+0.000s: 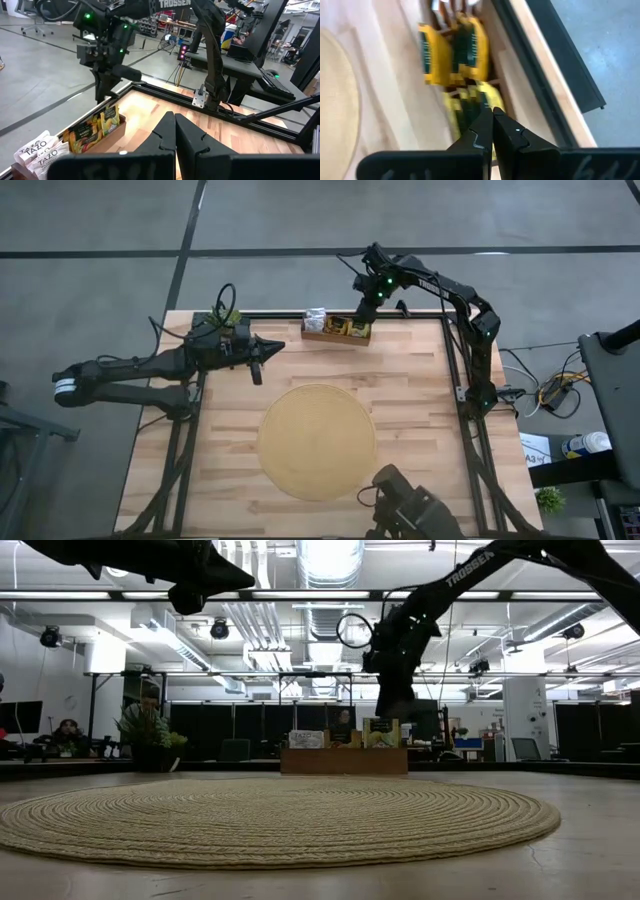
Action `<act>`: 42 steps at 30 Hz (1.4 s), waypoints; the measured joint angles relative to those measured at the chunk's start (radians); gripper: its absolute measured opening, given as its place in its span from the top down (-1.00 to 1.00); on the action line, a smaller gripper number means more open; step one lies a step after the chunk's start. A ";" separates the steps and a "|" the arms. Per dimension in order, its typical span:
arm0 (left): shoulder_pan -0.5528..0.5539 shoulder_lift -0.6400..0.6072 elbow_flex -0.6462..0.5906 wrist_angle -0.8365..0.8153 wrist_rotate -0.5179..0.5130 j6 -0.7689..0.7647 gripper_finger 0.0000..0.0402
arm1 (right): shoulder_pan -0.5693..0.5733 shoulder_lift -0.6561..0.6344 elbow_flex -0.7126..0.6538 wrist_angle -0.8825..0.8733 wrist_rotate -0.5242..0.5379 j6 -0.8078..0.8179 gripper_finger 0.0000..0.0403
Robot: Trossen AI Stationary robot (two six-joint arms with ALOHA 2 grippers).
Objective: Pick & Place Tea
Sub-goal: Adjust the yellow tea bags in the right section of the wooden organizer
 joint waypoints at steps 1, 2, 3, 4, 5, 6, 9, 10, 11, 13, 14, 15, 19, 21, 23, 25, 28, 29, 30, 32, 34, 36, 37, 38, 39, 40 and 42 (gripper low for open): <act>0.000 0.000 0.000 0.000 0.000 0.000 1.00 | 0.009 -0.007 -0.001 -0.003 0.002 0.005 0.96; 0.000 0.000 0.000 0.000 0.000 0.000 1.00 | 0.021 -0.012 -0.001 -0.005 0.010 0.006 0.96; 0.000 0.000 0.000 0.000 0.000 0.000 1.00 | 0.033 -0.016 -0.001 -0.003 0.035 0.009 0.96; 0.000 0.000 0.000 0.000 0.000 0.000 1.00 | 0.047 -0.018 -0.001 -0.002 0.072 0.010 0.96; 0.000 0.000 0.000 0.000 0.000 0.000 1.00 | 0.060 -0.019 -0.001 -0.002 0.112 0.011 0.96; 0.000 0.000 0.000 0.000 0.000 0.000 1.00 | 0.072 -0.019 -0.002 -0.002 0.146 0.016 0.96; 0.000 0.000 0.000 0.000 0.000 0.000 1.00 | 0.096 -0.020 -0.003 0.008 0.174 0.064 0.96; 0.000 0.000 0.000 0.000 0.000 -0.001 1.00 | 0.102 -0.024 -0.007 0.022 0.180 0.086 0.96; 0.000 0.000 0.000 0.000 0.000 -0.001 1.00 | 0.109 -0.030 -0.013 0.036 0.196 0.108 0.96; 0.000 0.000 0.000 0.000 0.000 -0.001 1.00 | 0.120 -0.050 -0.032 0.070 0.248 0.149 0.96; 0.000 0.000 0.000 0.000 0.000 -0.001 1.00 | 0.126 -0.065 -0.044 0.087 0.273 0.166 0.96; 0.000 0.000 0.000 0.000 0.000 -0.001 1.00 | 0.134 -0.083 -0.060 0.105 0.296 0.176 0.96; 0.000 0.000 0.000 0.000 0.000 0.000 1.00 | 0.157 -0.179 -0.179 0.246 0.320 0.251 0.96; 0.000 0.000 0.000 0.000 0.000 0.009 1.00 | 0.169 -0.226 -0.268 0.342 0.336 0.304 0.96; 0.000 0.000 0.000 0.000 0.000 0.015 1.00 | 0.182 -0.264 -0.360 0.454 0.352 0.361 0.96; 0.000 0.000 0.000 0.000 0.000 0.016 1.00 | 0.201 -0.300 -0.453 0.561 0.382 0.391 0.96; 0.000 0.000 0.000 0.000 0.000 0.016 1.00 | 0.242 -0.337 -0.560 0.685 0.489 0.405 0.96; 0.000 0.000 0.000 0.000 0.000 0.015 1.00 | 0.254 -0.346 -0.589 0.719 0.514 0.407 0.96; 0.000 0.000 0.000 0.000 0.000 0.012 1.00 | 0.263 -0.354 -0.616 0.758 0.526 0.410 0.96; 0.000 0.000 0.000 0.000 0.000 0.011 1.00 | 0.272 -0.366 -0.662 0.821 0.539 0.449 0.96; 0.000 0.000 0.000 -0.001 0.000 0.011 1.00 | 0.271 -0.370 -0.699 0.855 0.554 0.498 0.96; 0.000 0.000 0.000 -0.003 0.000 0.011 1.00 | 0.268 -0.370 -0.728 0.875 0.559 0.508 0.96; 0.000 0.000 0.000 -0.003 0.000 0.011 1.00 | 0.267 -0.370 -0.738 0.894 0.567 0.508 0.96; 0.000 0.000 0.000 -0.003 0.000 0.011 1.00 | 0.268 -0.371 -0.745 0.914 0.580 0.509 0.96; 0.000 0.000 0.000 -0.004 0.000 0.011 1.00 | 0.269 -0.373 -0.750 0.926 0.585 0.511 0.96; 0.000 0.000 0.000 -0.004 0.000 0.011 1.00 | 0.270 -0.374 -0.756 0.932 0.592 0.513 0.96; 0.000 0.000 0.000 -0.007 0.000 0.011 1.00 | 0.270 -0.374 -0.767 0.941 0.595 0.523 0.96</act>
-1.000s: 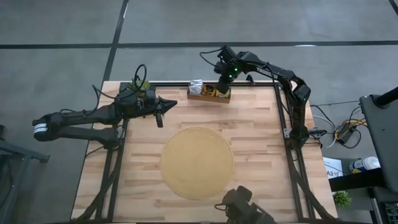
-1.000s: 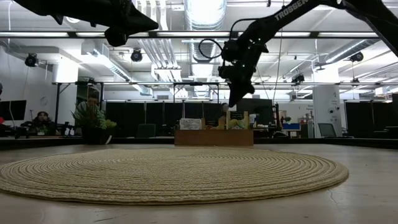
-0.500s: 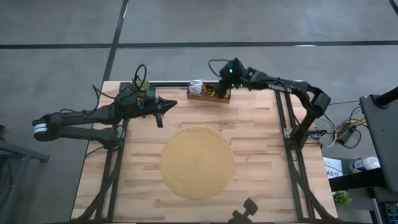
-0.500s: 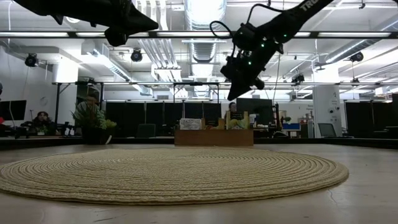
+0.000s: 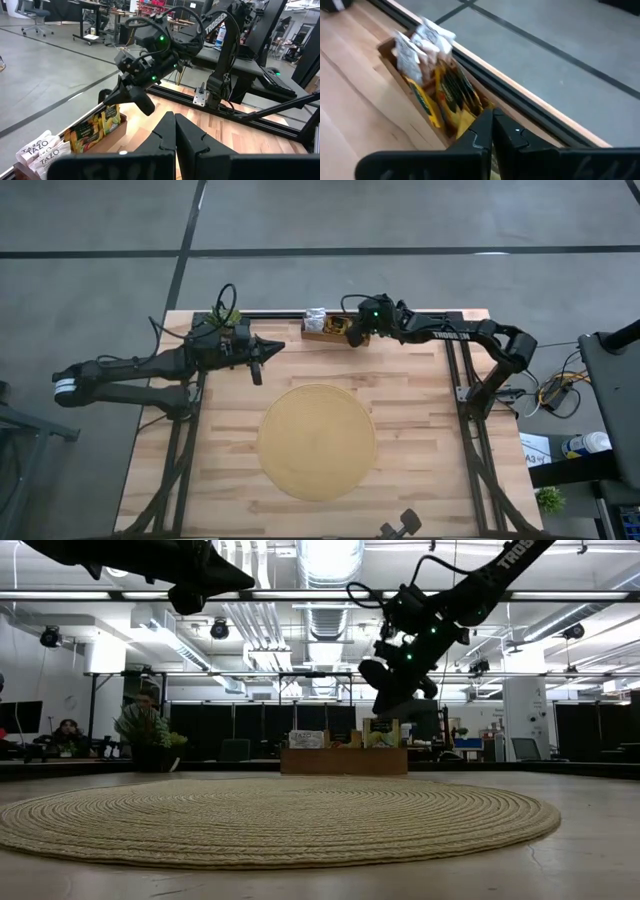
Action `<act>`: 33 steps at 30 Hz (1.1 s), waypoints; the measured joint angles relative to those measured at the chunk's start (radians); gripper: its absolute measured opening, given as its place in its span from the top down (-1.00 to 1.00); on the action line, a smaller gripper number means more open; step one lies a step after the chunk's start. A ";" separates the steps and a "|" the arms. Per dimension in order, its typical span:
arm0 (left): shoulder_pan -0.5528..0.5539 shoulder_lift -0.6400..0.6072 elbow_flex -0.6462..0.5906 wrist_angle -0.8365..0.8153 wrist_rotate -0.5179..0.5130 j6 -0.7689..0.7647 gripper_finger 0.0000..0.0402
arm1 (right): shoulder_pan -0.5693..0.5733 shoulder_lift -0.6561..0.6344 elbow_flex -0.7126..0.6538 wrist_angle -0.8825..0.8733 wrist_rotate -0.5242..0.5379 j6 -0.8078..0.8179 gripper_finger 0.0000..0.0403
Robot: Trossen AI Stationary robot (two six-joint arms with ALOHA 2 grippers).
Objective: Pick & Place Tea
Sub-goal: Adjust the yellow tea bags in the right section of the wooden organizer
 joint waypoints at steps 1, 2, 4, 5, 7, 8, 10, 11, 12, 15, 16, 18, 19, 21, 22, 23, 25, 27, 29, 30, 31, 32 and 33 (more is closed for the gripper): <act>0.000 0.000 0.000 0.000 0.000 0.000 1.00 | -0.001 0.002 -0.004 -0.003 0.001 0.007 0.96; 0.000 0.000 0.000 0.000 0.000 0.000 1.00 | -0.001 0.003 -0.010 0.001 0.002 0.011 0.96; 0.000 0.000 0.000 0.001 0.000 0.000 1.00 | -0.002 0.005 -0.023 0.003 0.004 0.020 0.96; 0.000 0.000 0.000 0.001 0.000 0.001 1.00 | -0.002 0.008 -0.029 0.005 0.004 0.025 0.96; 0.000 0.000 0.000 0.001 0.000 0.001 1.00 | -0.001 0.012 -0.046 0.008 0.003 0.031 0.96; 0.000 0.000 0.000 0.001 0.000 0.001 1.00 | -0.001 0.012 -0.053 0.019 0.003 0.033 0.96; 0.000 0.000 0.000 0.001 0.000 0.002 1.00 | -0.001 0.011 -0.064 0.049 0.000 0.034 0.96; 0.000 0.000 0.000 0.001 0.000 0.003 1.00 | -0.001 0.011 -0.067 0.048 -0.008 0.037 0.96; 0.000 0.000 0.000 0.002 0.000 0.003 1.00 | -0.002 0.011 -0.068 0.046 -0.019 0.040 0.96; 0.000 0.000 0.000 0.002 0.000 0.006 1.00 | -0.002 0.011 -0.073 0.046 -0.024 0.039 0.96; 0.000 0.000 0.000 0.004 0.000 0.006 1.00 | -0.001 0.011 -0.072 0.047 -0.027 0.039 0.96; 0.000 0.000 0.000 0.005 0.000 0.006 1.00 | -0.001 0.011 -0.072 0.047 -0.045 0.037 0.96; 0.000 0.000 0.000 0.005 0.000 0.006 1.00 | -0.001 0.011 -0.073 0.050 -0.051 0.037 0.96; 0.000 0.000 0.000 0.005 0.000 0.006 1.00 | -0.001 0.011 -0.073 0.051 -0.054 0.035 0.96; 0.000 0.000 0.000 0.005 0.000 0.006 1.00 | -0.001 0.011 -0.074 0.051 -0.054 0.034 0.96; 0.000 0.000 0.000 0.005 0.000 0.006 1.00 | -0.001 0.011 -0.076 0.051 -0.054 0.033 0.96; 0.000 0.000 0.000 0.005 0.000 0.006 1.00 | -0.001 0.011 -0.077 0.050 -0.054 0.031 0.96; 0.000 0.000 0.000 0.005 0.000 0.006 1.00 | -0.001 0.011 -0.077 0.052 -0.053 0.013 0.96; 0.000 0.000 0.000 0.005 0.000 0.001 1.00 | -0.001 0.004 -0.078 0.061 -0.053 -0.012 0.96; 0.000 0.000 0.000 0.004 0.001 -0.001 1.00 | -0.001 -0.001 -0.078 0.069 -0.053 -0.019 0.96; 0.000 0.000 0.000 0.004 0.002 -0.006 1.00 | -0.001 -0.008 -0.078 0.074 -0.053 -0.020 0.96; 0.000 0.000 0.000 0.004 0.003 -0.011 1.00 | -0.001 -0.016 -0.077 0.074 -0.053 -0.018 0.96; 0.000 0.000 0.000 0.004 0.003 -0.017 1.00 | -0.001 -0.022 -0.075 0.075 -0.053 -0.017 0.96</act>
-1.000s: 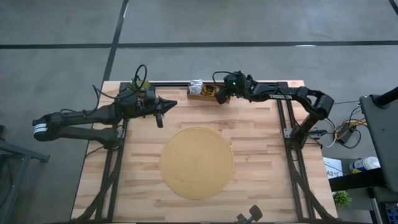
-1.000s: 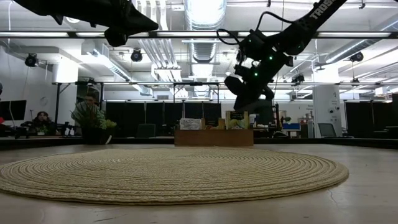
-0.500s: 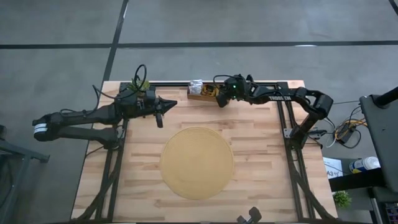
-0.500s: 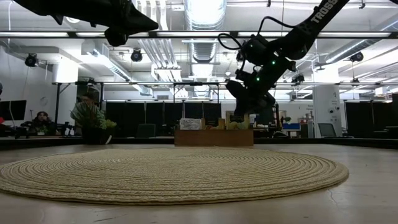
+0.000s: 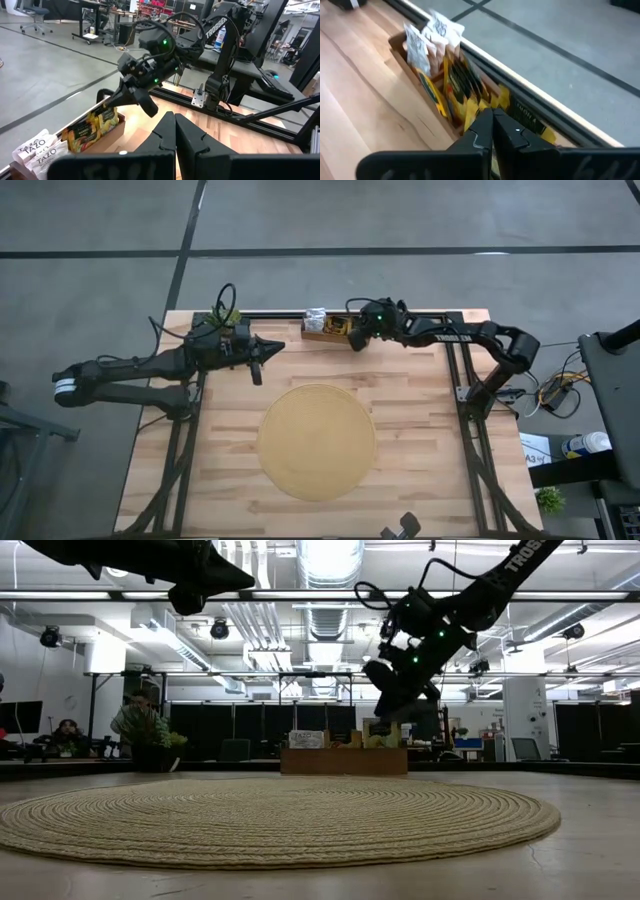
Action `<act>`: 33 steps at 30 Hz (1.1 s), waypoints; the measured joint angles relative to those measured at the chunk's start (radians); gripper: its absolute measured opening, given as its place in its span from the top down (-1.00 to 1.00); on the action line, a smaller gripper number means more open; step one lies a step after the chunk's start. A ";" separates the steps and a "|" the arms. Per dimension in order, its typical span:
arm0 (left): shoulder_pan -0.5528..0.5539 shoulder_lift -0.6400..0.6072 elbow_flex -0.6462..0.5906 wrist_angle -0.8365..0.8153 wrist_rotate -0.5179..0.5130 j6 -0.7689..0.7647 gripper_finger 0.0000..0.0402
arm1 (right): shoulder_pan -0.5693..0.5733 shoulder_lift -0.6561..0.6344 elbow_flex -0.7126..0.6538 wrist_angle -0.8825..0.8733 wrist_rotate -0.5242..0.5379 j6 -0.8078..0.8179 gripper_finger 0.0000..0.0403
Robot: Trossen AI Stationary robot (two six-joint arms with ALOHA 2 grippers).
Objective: Pick & Place Tea
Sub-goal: Adjust the yellow tea bags in the right section of the wooden organizer
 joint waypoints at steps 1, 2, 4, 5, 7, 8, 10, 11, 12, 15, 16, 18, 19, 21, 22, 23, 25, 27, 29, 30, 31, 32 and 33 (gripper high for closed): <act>0.000 0.000 0.000 0.000 0.000 -0.004 1.00 | 0.000 -0.006 0.002 0.001 0.000 0.000 0.96; 0.000 0.000 0.000 0.000 0.001 -0.006 1.00 | 0.001 -0.011 0.003 0.001 0.000 0.000 0.96; 0.000 0.000 0.000 0.000 0.001 -0.006 1.00 | 0.003 -0.017 0.007 0.003 0.000 0.000 0.96; 0.000 0.000 0.000 0.000 0.001 -0.007 1.00 | 0.004 -0.018 0.008 0.003 0.000 0.000 0.96; 0.000 0.000 0.000 0.000 0.001 -0.008 1.00 | 0.006 -0.018 0.006 0.000 0.000 0.001 0.96; 0.000 0.000 0.000 0.000 0.002 -0.008 1.00 | 0.007 -0.018 0.005 -0.001 0.000 0.001 0.96; 0.000 0.000 0.000 0.000 0.004 -0.008 1.00 | 0.007 -0.014 0.002 0.000 0.000 0.001 0.96; 0.000 0.000 0.000 0.000 0.006 -0.008 1.00 | 0.007 -0.009 0.001 0.001 0.000 0.001 0.96; 0.000 0.000 0.000 0.000 0.006 -0.008 1.00 | 0.006 -0.002 0.000 0.000 0.001 0.001 0.96; 0.000 0.000 0.000 0.000 0.008 -0.008 1.00 | 0.006 0.024 -0.001 0.001 0.000 0.003 0.96; 0.000 0.000 0.000 0.000 0.008 -0.008 1.00 | 0.006 0.032 -0.001 0.002 0.000 0.004 0.96; 0.000 0.000 0.000 0.000 0.008 -0.008 1.00 | 0.006 0.050 -0.001 0.006 0.000 0.004 0.96; 0.000 0.000 0.000 0.000 0.008 -0.008 1.00 | 0.006 0.059 -0.001 0.007 0.000 0.005 0.96; 0.000 0.000 0.000 0.000 0.009 -0.008 1.00 | 0.006 0.069 -0.001 0.012 -0.004 0.005 0.96; 0.000 0.000 0.000 0.000 0.009 -0.008 1.00 | 0.006 0.072 -0.001 0.019 -0.013 0.005 0.96; 0.000 0.000 0.000 0.000 0.009 -0.008 1.00 | 0.006 0.075 -0.001 0.024 -0.018 0.005 0.96; 0.000 0.000 0.000 0.000 0.009 -0.008 1.00 | 0.006 0.077 -0.002 0.021 -0.019 0.020 0.96; 0.000 0.000 0.000 0.000 0.010 -0.010 1.00 | 0.006 0.077 -0.003 0.021 -0.020 0.034 0.96; 0.000 0.000 0.000 0.000 0.010 -0.010 1.00 | 0.008 0.076 -0.003 0.021 -0.023 0.044 0.96; 0.000 0.000 0.000 0.000 0.010 -0.010 1.00 | 0.011 0.074 -0.003 0.021 -0.026 0.048 0.96; 0.000 0.000 0.000 0.000 0.010 -0.010 1.00 | 0.016 0.070 -0.003 0.021 -0.029 0.050 0.96; 0.000 0.000 0.000 0.000 0.010 -0.010 1.00 | 0.021 0.063 -0.003 0.019 -0.030 0.050 0.96; 0.000 0.000 0.000 0.000 0.013 -0.010 1.00 | 0.028 0.052 -0.003 0.019 -0.031 0.050 0.96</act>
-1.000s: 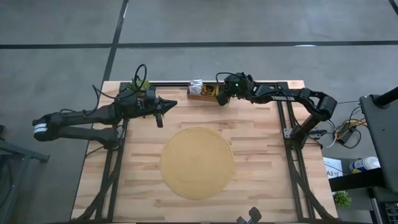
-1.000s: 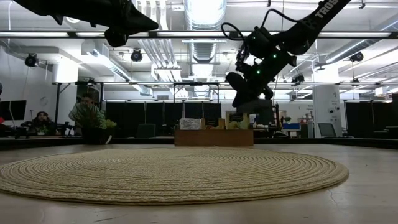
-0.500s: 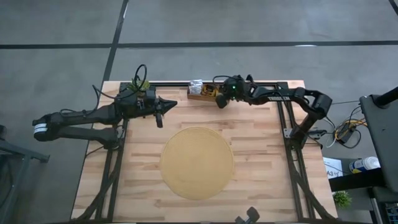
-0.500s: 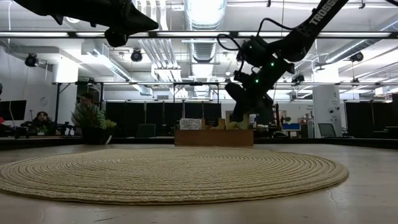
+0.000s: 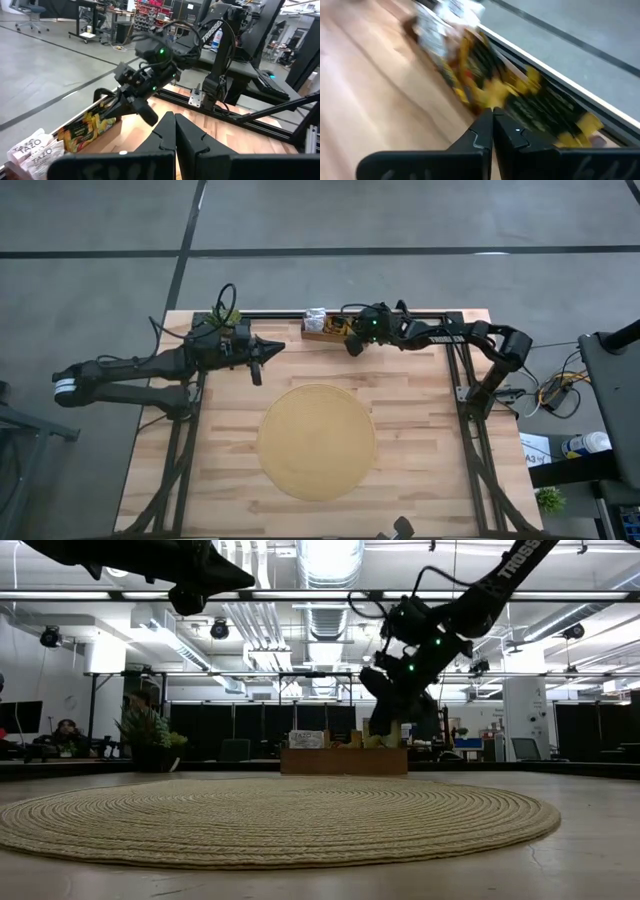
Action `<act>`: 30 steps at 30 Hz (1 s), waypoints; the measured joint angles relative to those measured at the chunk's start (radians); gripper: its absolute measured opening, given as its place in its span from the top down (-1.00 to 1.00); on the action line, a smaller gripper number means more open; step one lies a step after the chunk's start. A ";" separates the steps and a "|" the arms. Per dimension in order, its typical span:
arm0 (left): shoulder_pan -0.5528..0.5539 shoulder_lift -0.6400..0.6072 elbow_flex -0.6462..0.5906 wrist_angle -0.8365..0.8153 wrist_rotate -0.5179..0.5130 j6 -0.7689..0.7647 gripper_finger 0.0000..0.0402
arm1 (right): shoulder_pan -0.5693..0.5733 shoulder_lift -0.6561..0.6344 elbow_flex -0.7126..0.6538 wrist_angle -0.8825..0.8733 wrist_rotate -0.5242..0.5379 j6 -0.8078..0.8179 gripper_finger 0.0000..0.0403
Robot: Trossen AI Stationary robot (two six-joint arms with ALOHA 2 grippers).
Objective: Pick & Place Tea
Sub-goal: Adjust the yellow tea bags in the right section of the wooden organizer, then return to Home Position
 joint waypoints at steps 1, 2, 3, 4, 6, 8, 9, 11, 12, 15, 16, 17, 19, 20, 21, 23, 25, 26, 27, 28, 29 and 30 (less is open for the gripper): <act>0.000 0.000 0.000 0.000 0.006 0.000 1.00 | 0.007 -0.012 0.000 0.001 -0.002 0.000 0.96; 0.000 0.000 0.000 0.000 0.012 0.000 1.00 | 0.013 -0.023 0.000 0.001 -0.002 0.001 0.96; 0.000 0.000 0.000 0.000 0.013 -0.001 1.00 | 0.019 -0.036 0.000 0.001 -0.002 0.003 0.96; 0.000 0.000 0.000 0.000 0.013 -0.001 1.00 | 0.024 -0.048 0.000 0.000 -0.004 0.005 0.96; 0.000 0.000 0.000 0.000 0.013 -0.001 1.00 | 0.033 -0.075 0.000 -0.001 -0.020 0.004 0.96; 0.000 0.000 0.000 -0.001 0.016 -0.001 1.00 | 0.038 -0.108 0.000 -0.003 -0.078 0.003 0.96; 0.000 0.000 0.000 -0.003 0.030 -0.001 1.00 | 0.039 -0.122 0.000 -0.003 -0.130 -0.002 0.96; 0.000 0.000 -0.001 -0.005 0.080 0.005 1.00 | 0.040 -0.147 -0.001 -0.004 -0.279 -0.022 0.96; 0.000 0.000 -0.001 -0.010 0.107 0.008 1.00 | 0.040 -0.159 -0.002 -0.004 -0.360 -0.039 0.96; 0.000 0.000 -0.002 -0.077 0.127 0.005 1.00 | 0.052 -0.194 -0.009 0.001 -0.553 -0.078 0.96; 0.000 0.000 -0.002 -0.104 0.126 0.004 1.00 | 0.062 -0.208 -0.018 0.000 -0.570 -0.080 0.96; 0.000 0.000 -0.002 -0.124 0.120 0.004 1.00 | 0.073 -0.221 -0.029 0.000 -0.571 -0.080 0.96; 0.000 0.000 -0.002 -0.135 0.109 0.005 1.00 | 0.099 -0.257 -0.065 0.021 -0.556 -0.083 0.96; 0.000 0.000 -0.002 -0.133 0.108 0.008 1.00 | 0.115 -0.278 -0.091 0.050 -0.540 -0.083 0.96; 0.000 0.000 -0.002 -0.129 0.107 0.009 1.00 | 0.132 -0.301 -0.123 0.097 -0.523 -0.079 0.96; 0.000 -0.001 -0.003 -0.130 0.107 0.009 1.00 | 0.168 -0.352 -0.203 0.219 -0.480 -0.056 0.96; 0.000 -0.008 -0.014 -0.124 0.107 0.010 1.00 | 0.203 -0.404 -0.287 0.359 -0.433 -0.023 0.96; 0.000 -0.013 -0.028 -0.123 0.107 0.009 1.00 | 0.219 -0.429 -0.330 0.422 -0.413 -0.010 0.96; 0.000 -0.019 -0.045 -0.107 0.107 0.007 1.00 | 0.231 -0.452 -0.368 0.477 -0.400 0.006 0.96; 0.000 -0.026 -0.072 -0.072 0.107 -0.004 1.00 | 0.241 -0.475 -0.405 0.521 -0.396 0.019 0.96; -0.002 -0.034 -0.104 -0.022 0.107 -0.015 1.00 | 0.250 -0.494 -0.438 0.551 -0.393 0.036 0.96; -0.002 -0.043 -0.140 0.046 0.107 -0.034 1.00 | 0.258 -0.513 -0.465 0.570 -0.391 0.063 0.96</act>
